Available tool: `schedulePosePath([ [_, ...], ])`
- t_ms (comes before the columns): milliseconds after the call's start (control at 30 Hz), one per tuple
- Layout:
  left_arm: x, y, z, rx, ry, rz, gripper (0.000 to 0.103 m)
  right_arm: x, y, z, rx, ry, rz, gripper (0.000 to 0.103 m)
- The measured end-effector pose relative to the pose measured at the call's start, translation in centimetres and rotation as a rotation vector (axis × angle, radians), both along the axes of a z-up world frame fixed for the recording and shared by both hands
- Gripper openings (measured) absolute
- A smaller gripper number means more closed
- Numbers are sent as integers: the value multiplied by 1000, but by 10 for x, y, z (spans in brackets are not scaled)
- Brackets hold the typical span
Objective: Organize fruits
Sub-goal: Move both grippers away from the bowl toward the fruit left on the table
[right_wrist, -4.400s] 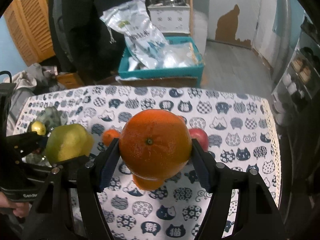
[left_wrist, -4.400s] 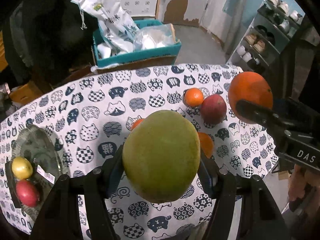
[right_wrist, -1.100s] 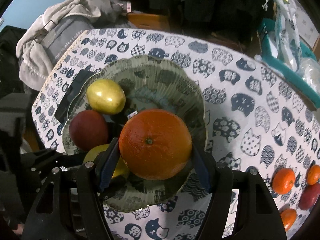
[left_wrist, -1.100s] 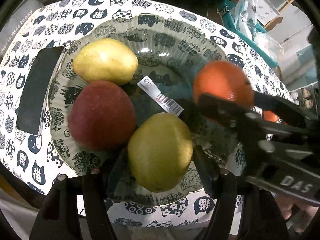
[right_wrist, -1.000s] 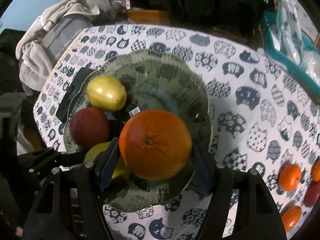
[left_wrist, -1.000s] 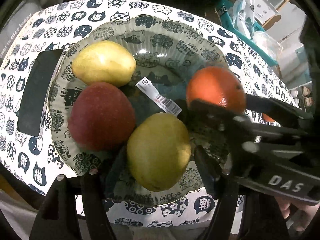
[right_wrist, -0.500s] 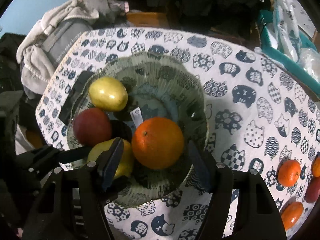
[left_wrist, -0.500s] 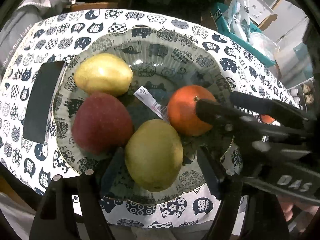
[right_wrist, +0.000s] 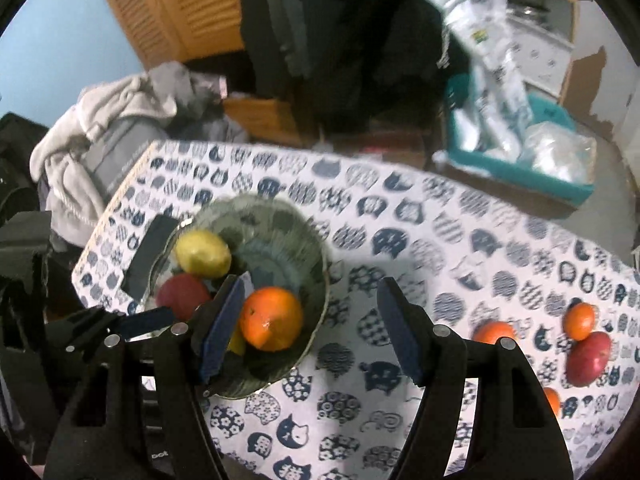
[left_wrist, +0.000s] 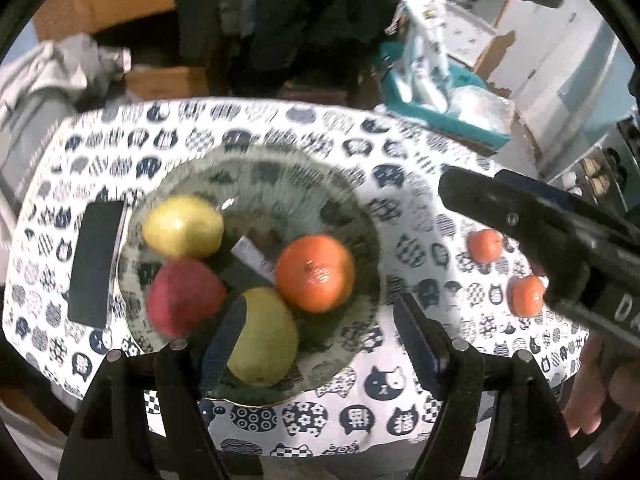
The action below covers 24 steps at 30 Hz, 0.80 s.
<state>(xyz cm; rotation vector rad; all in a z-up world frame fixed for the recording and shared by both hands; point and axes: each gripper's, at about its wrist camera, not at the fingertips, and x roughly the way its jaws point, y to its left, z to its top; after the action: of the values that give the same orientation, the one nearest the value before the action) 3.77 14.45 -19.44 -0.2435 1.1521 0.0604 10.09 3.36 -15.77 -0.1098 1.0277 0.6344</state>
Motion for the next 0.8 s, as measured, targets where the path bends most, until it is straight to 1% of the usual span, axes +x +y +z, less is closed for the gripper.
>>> schedulePosePath([
  [233,-5,-21,34,17,-80,-58,78,-2,-30,32,24,-64,-40,71],
  [300,-6,-26,42,29,-101,-72,80,-4,-37,39,31,-76,-49,71],
  [400,-5,-35,52,35,-129,-91,81,-6,-49,49,35,-97,-66,71],
  [467,-4,-40,56,30,-136,-99,81,-8,-58,56,26,-121,-74,72],
  [567,-3,-49,60,20,-142,-115,81,-12,-70,63,11,-160,-86,76],
  [800,0,-74,68,19,-154,-150,81,-17,-103,75,19,-182,-120,76],
])
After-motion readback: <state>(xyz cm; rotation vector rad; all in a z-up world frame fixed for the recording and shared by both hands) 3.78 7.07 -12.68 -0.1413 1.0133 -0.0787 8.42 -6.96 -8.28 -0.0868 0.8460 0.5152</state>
